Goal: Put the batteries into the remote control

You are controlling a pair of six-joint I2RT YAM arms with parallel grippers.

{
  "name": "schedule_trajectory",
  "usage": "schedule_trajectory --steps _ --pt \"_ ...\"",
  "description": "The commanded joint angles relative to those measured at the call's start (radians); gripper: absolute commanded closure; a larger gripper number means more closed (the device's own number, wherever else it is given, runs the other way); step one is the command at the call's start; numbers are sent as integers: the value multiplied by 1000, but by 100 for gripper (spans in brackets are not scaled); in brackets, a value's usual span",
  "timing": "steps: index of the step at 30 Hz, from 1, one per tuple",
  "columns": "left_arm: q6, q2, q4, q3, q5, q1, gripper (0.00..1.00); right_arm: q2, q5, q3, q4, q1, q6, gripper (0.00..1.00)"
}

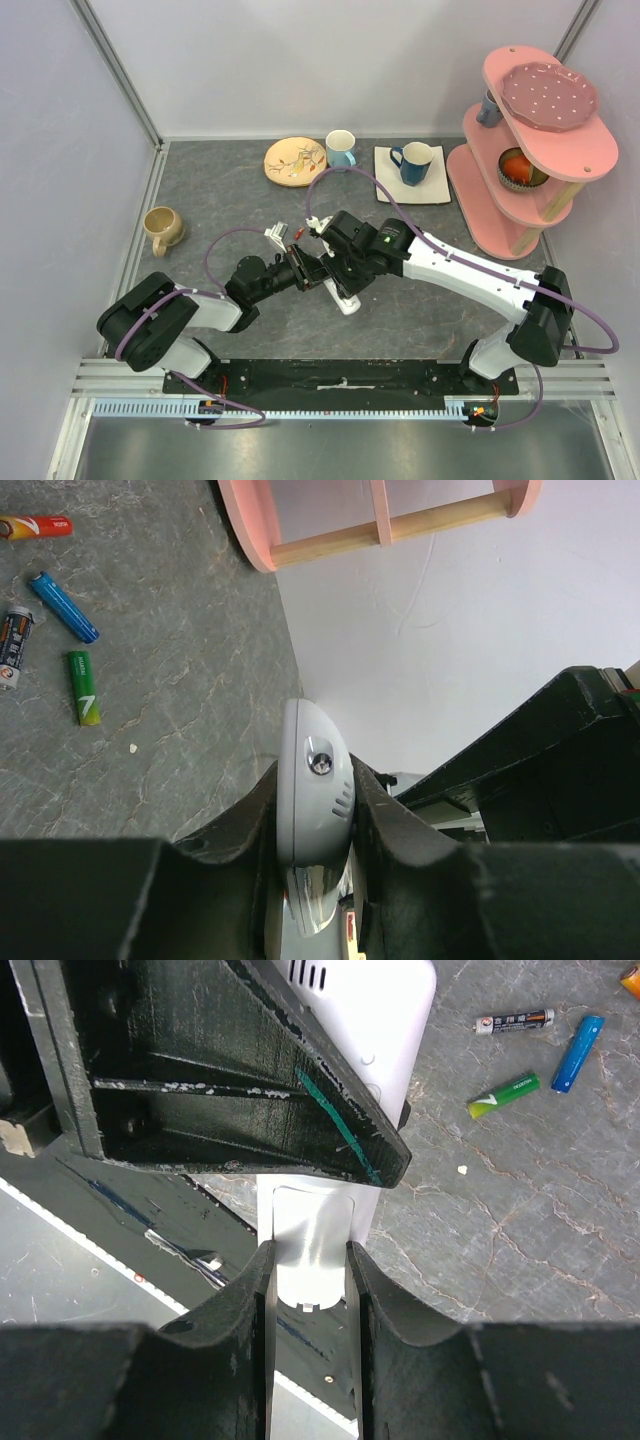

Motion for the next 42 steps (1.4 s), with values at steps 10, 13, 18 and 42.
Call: schedule_trajectory --steps 10,13,18,42 --pt "-47 -22 237 43 110 -34 98 -12 99 -14 87 -21 -8 53" --pt "-44 -28 225 49 111 -34 98 -10 102 -17 89 -21 -6 49" --pt "-37 -33 213 49 111 -35 98 -12 106 -14 93 -21 -2 46" --pt "-13 -4 138 58 80 -40 98 -81 -30 26 138 -21 63 24"
